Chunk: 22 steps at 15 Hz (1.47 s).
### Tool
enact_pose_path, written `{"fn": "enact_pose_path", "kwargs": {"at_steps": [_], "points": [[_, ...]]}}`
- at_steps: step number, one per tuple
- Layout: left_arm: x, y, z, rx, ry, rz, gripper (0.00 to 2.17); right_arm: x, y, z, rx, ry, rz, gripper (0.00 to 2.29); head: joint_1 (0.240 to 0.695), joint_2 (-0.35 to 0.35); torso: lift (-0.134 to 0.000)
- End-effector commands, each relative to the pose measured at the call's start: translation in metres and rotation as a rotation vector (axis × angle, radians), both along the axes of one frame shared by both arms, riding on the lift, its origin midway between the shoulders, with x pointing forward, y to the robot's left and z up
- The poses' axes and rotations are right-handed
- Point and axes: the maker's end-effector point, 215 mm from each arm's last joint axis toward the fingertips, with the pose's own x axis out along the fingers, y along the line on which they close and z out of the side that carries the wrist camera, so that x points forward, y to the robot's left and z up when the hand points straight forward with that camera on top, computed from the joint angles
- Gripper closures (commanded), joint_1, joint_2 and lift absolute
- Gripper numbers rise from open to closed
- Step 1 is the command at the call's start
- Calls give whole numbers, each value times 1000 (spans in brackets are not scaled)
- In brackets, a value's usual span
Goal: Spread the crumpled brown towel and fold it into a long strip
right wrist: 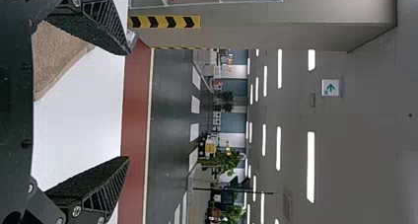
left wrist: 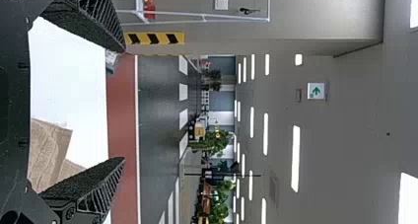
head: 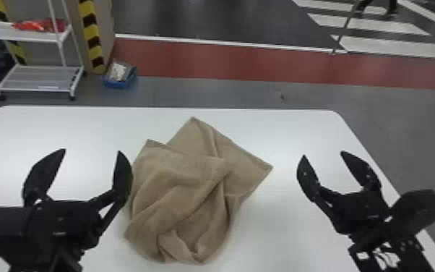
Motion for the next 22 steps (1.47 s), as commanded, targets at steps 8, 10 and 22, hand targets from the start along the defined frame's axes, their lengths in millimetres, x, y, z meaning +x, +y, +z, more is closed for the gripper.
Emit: {"fn": "enact_pose_path", "kwargs": {"at_steps": [8,10,22], "points": [[1,-1,-3,-2,-3,-2,124,1,3,-7,11,11,5,144,695,-170,-124],[1,-1,-4,0,-2,-3,124,1,9,-4,18,2,13,140,695,-169,-124],[12,-1,-19,22,14,-9,124,17,16,-19,37,0,24,151,695,-145,-124]]}}
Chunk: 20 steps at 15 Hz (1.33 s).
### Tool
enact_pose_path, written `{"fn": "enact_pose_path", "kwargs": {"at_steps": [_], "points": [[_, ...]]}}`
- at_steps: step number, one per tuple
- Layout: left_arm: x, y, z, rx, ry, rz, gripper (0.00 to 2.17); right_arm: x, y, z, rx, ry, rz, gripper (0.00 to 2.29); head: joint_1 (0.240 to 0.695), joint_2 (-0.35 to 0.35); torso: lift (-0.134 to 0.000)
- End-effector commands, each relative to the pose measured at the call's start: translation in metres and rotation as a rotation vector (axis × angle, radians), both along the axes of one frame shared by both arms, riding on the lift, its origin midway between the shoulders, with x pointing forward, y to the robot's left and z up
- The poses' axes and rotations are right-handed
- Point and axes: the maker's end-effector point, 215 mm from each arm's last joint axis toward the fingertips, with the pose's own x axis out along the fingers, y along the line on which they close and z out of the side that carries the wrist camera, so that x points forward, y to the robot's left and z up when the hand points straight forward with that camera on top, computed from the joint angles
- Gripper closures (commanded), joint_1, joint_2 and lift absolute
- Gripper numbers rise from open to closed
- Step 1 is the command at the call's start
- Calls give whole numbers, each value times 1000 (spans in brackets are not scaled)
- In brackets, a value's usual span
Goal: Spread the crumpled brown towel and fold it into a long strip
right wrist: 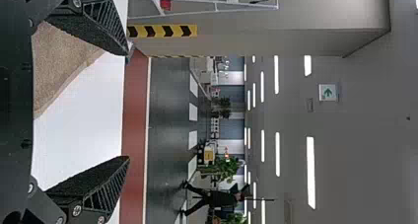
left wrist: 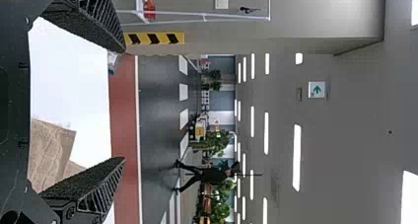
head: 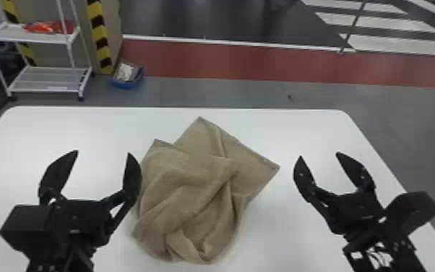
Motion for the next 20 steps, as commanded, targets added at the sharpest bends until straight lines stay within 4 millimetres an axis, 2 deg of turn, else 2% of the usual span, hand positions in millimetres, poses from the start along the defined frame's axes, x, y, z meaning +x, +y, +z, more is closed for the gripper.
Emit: {"fn": "enact_pose_path", "kwargs": {"at_steps": [1,3,6,8,9,10,11,14,17,19,20], "points": [[13,0,-12,11,16,-6,124,17,1,-12,-14,10,0,151,695,-146,-124],[40,-5,-23,15,42,-22,124,39,-7,-24,-31,40,-12,151,695,-144,-124],[98,-39,-35,39,76,-97,124,58,-22,-36,-68,92,-33,151,695,-157,-124],[138,-58,-53,38,145,-143,124,50,-28,-35,-76,96,-32,151,695,-176,-124],[153,-63,-64,41,182,-163,124,44,-33,-35,-82,98,-40,151,695,-187,-124],[167,-70,-89,63,277,-180,124,38,-38,-35,-89,102,-46,151,695,-194,-124],[178,-78,-96,67,306,-183,124,32,-46,-32,-93,96,-55,151,695,-212,-124],[199,-94,-112,94,346,-198,124,16,-54,-24,-104,69,-67,151,695,-233,-124],[206,-105,-123,86,379,-207,205,10,-51,-23,-103,56,-63,151,695,-253,-124],[209,-112,-126,107,393,-208,215,10,-41,-23,-95,52,-47,151,695,-263,-124],[204,-109,-143,141,450,-195,215,10,-38,-24,-94,52,-43,151,695,-263,-124]]}}
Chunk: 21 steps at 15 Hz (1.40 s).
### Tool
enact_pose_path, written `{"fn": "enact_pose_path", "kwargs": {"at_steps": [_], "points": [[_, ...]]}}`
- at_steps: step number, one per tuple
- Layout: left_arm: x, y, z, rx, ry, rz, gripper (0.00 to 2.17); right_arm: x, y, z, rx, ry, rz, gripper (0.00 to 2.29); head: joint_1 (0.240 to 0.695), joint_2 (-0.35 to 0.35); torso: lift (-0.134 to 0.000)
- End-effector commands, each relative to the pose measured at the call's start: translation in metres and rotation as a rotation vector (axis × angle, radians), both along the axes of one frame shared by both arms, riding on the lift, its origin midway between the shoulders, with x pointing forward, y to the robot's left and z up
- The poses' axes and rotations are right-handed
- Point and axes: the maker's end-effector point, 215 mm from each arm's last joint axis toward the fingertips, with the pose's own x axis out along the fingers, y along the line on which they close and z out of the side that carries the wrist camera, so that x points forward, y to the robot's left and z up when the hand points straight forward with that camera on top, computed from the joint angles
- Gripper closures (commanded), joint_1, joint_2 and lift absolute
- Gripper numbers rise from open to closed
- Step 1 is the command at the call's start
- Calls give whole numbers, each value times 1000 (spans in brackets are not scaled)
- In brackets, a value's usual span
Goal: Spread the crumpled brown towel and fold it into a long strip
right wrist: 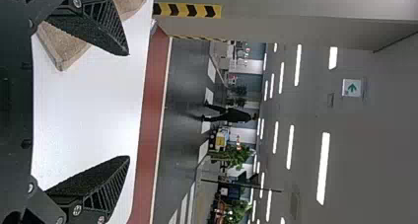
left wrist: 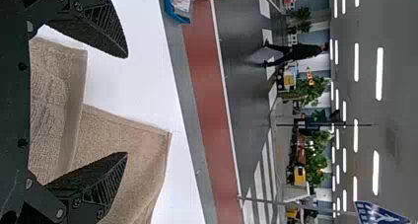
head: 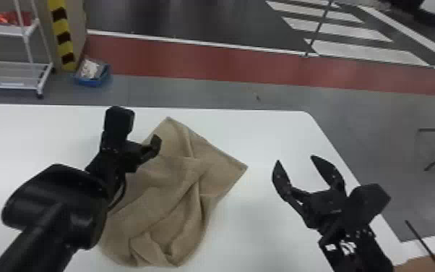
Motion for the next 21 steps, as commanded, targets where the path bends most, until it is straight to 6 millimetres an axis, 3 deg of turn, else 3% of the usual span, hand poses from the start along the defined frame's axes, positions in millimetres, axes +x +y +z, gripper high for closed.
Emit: {"fn": "enact_pose_path", "kwargs": {"at_steps": [1,13,16,18,21], "points": [[-4,0,-17,54,58,3,215,2,6,2,5,-5,10,151,695,-262,-124],[13,38,-40,100,106,60,218,0,8,6,24,-30,11,151,695,-228,-124],[14,45,-43,99,111,67,272,-2,6,7,30,-30,9,151,695,-215,-124],[13,47,-47,101,119,67,417,-4,6,7,29,-30,9,151,695,-212,-124],[11,47,-51,103,127,63,417,-7,6,6,29,-33,9,151,695,-209,-124]]}}
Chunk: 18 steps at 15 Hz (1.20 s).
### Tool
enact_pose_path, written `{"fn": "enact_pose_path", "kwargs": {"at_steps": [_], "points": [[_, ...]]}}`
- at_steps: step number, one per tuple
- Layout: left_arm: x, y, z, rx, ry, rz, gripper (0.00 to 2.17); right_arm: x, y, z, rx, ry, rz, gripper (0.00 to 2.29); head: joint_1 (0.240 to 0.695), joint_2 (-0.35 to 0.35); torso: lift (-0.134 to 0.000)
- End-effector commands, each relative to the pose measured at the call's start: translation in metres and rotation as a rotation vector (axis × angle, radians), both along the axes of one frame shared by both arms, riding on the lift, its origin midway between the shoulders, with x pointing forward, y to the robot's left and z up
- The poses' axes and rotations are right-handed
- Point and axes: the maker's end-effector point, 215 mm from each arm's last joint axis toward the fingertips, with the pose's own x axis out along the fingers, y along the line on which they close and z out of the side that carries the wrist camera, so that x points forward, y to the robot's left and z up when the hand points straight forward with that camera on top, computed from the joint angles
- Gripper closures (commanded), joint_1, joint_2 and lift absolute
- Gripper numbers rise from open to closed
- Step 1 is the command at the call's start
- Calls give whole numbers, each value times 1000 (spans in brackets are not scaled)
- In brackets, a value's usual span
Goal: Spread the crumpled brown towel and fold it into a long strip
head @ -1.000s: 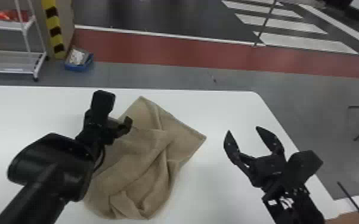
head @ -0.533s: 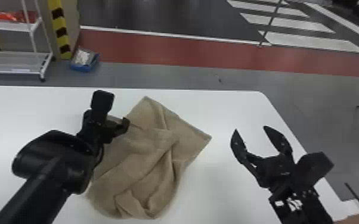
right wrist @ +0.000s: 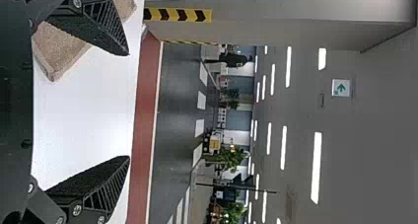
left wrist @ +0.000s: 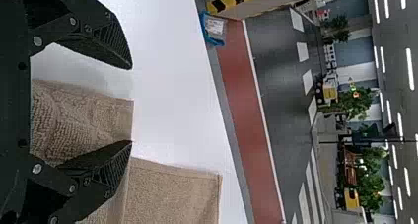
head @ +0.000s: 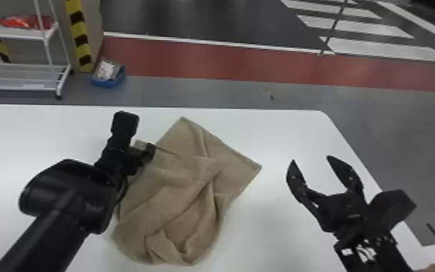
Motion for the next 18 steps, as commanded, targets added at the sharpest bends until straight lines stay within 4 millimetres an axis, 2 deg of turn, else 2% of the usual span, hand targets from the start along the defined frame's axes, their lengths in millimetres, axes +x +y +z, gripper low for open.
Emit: {"fn": "enact_pose_path", "kwargs": {"at_steps": [1,2,6,7,9,11,12,14,16,18], "points": [[-2,-1,-2,1,5,-2,421,-3,0,1,-2,-4,0,151,695,-209,-124],[-3,-3,-3,1,7,-6,539,-3,-1,2,-1,-6,-1,151,695,-210,-124],[-8,-11,-7,3,12,-22,572,-8,-4,5,5,-11,-7,151,695,-218,-124],[-9,-10,-9,5,15,-21,778,-8,-4,6,7,-13,-6,151,695,-220,-124],[-16,-12,-16,3,24,-22,1058,-9,-4,7,8,-15,-5,151,695,-225,-124],[-20,-12,-19,0,27,-23,1096,-9,-4,8,6,-15,-4,151,695,-228,-124],[-22,-14,-14,-7,18,-24,1096,-9,-3,9,6,-18,-3,151,695,-229,-124],[-35,-18,7,-50,-7,-21,1096,-9,-2,12,4,-22,1,151,695,-231,-124],[-50,-18,42,-105,-39,-16,1092,-8,3,12,5,-20,7,151,695,-235,-124],[-66,-23,98,-213,-99,-47,1092,-6,8,13,7,-21,15,151,695,-239,-124]]}}
